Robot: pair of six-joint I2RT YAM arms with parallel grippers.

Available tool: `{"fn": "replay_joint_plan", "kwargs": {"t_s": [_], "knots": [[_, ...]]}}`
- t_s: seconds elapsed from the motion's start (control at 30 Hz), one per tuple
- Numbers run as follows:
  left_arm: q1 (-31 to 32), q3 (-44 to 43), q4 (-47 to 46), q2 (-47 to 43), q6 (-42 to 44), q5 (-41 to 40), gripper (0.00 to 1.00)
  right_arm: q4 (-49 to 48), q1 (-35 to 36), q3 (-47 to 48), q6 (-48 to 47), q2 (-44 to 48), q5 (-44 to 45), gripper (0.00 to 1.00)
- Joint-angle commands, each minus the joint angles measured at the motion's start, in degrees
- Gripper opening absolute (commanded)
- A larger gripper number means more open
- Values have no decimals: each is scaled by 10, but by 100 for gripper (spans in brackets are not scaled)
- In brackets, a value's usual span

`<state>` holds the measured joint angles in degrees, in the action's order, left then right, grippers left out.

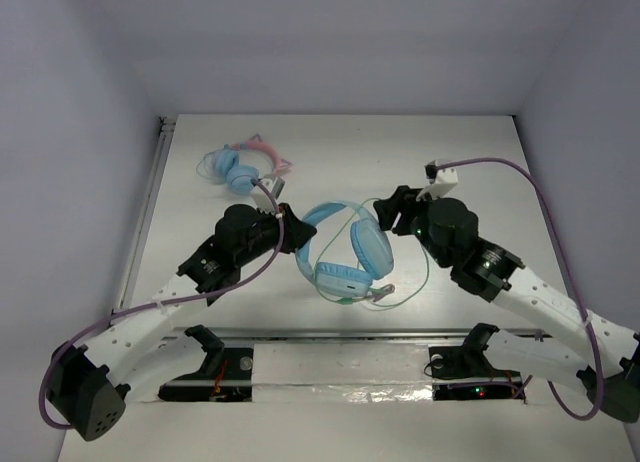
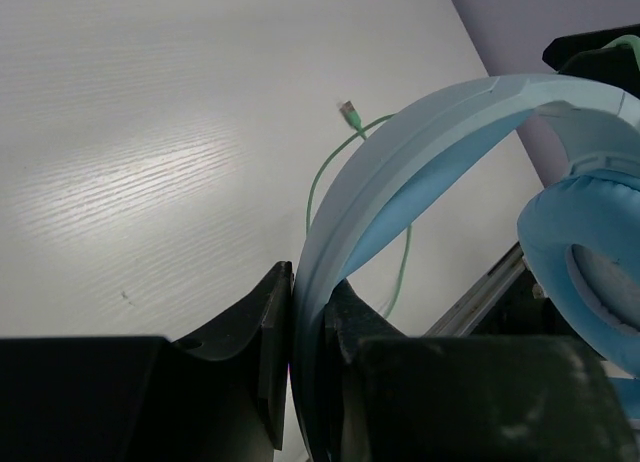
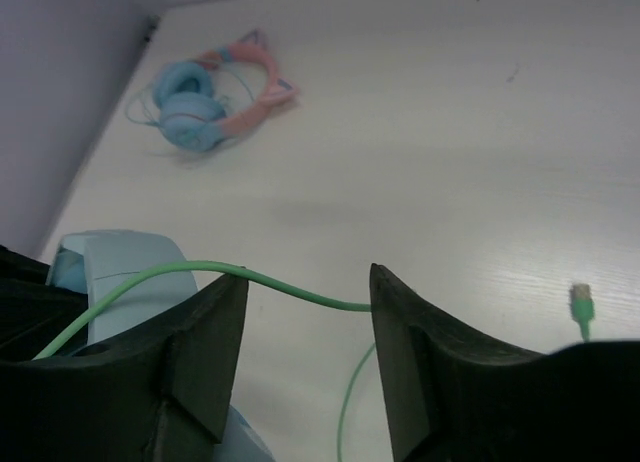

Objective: Wrap the headphones

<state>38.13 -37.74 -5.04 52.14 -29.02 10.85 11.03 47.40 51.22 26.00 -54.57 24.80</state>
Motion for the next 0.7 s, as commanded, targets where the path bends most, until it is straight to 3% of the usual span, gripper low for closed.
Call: {"fn": "replay_joint_plan", "kwargs": {"t_s": [0.0,0.3,0.47,0.67], "knots": [[-2,-44,-100,-28,-56,23,0,-149,-17,-61,5,42,-101,61],[-8,-119,-31,-21,-61,-8,0,-238,-52,-132,41,37,-164,65],[-8,-116,-55,-24,-73,-25,0,-283,-57,-174,52,33,-159,70],[-13,-113,-69,-15,-84,-29,0,-264,-57,-169,40,46,-146,70]]}}
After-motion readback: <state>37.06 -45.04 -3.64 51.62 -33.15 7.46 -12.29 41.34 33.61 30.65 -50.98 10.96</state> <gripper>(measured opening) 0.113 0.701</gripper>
